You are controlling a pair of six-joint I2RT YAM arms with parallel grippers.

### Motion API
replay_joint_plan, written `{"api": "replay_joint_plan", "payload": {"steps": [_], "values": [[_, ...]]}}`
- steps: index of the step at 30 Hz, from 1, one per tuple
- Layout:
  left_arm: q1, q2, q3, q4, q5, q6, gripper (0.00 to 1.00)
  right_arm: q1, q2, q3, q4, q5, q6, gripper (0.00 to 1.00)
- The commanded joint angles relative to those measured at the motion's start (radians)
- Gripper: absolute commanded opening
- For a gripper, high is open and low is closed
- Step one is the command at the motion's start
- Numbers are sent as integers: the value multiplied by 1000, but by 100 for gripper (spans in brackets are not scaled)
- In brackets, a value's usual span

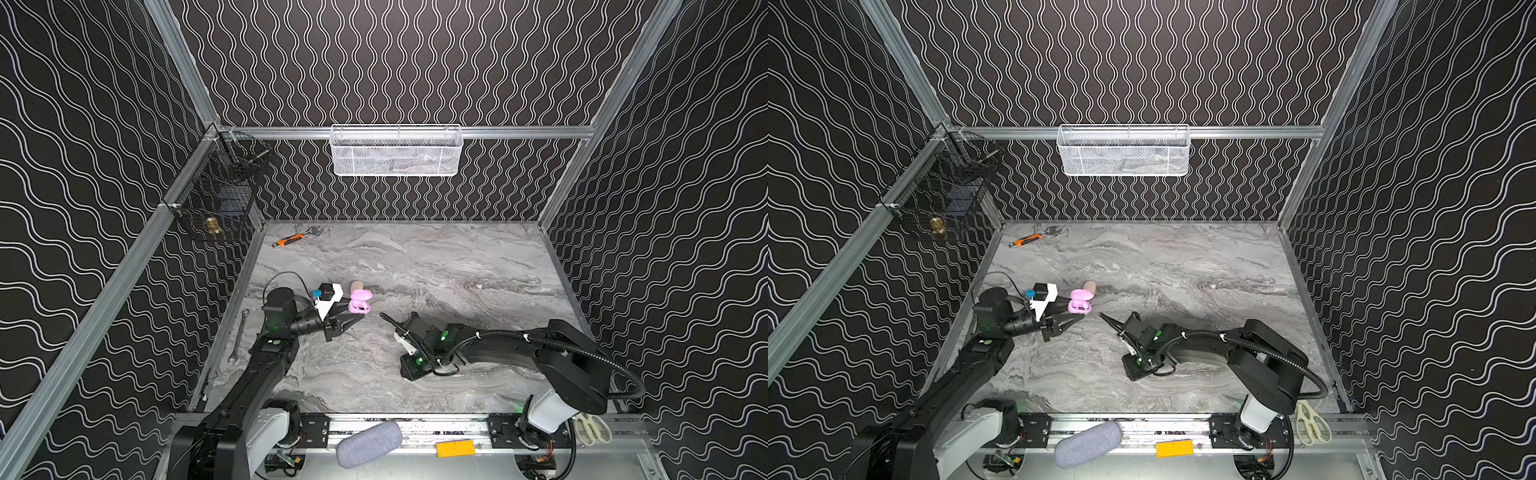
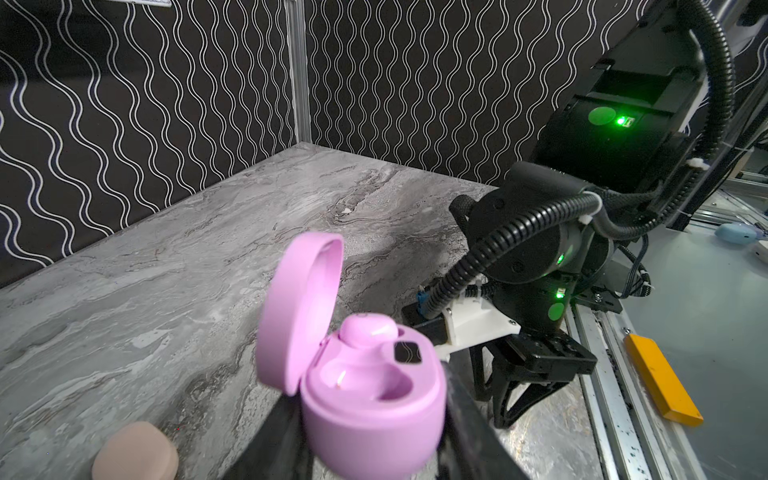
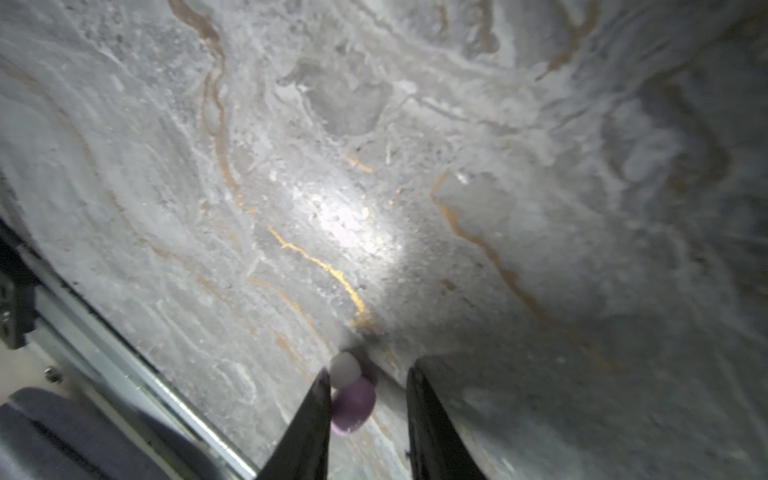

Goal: Insert the wireless bluetooth earbuds into the charging case

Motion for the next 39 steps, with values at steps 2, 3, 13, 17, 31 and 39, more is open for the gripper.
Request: {"api": "replay_joint_plan", "payload": {"steps": [2,3,13,17,31,39], "values": [[4,2,10,12,0,-4,34,-1,14,17,-133,115,-44,33],[4,1,10,12,0,-3,34,-1,18,21,-141,125,-48,33],[5,2,12,9,0,-1,34,-1,-79,-10,-94,67,-48,33],[6,2,12,8,3,-1,34,-2,-87,-33,-77,50,-45,32],[6,-3,10,4,5,-1,35,-128,-143,-139,88,-170,-67,29],[7,-2,10,1,5,0,35,-128,-115,-118,83,-192,-98,29]]}}
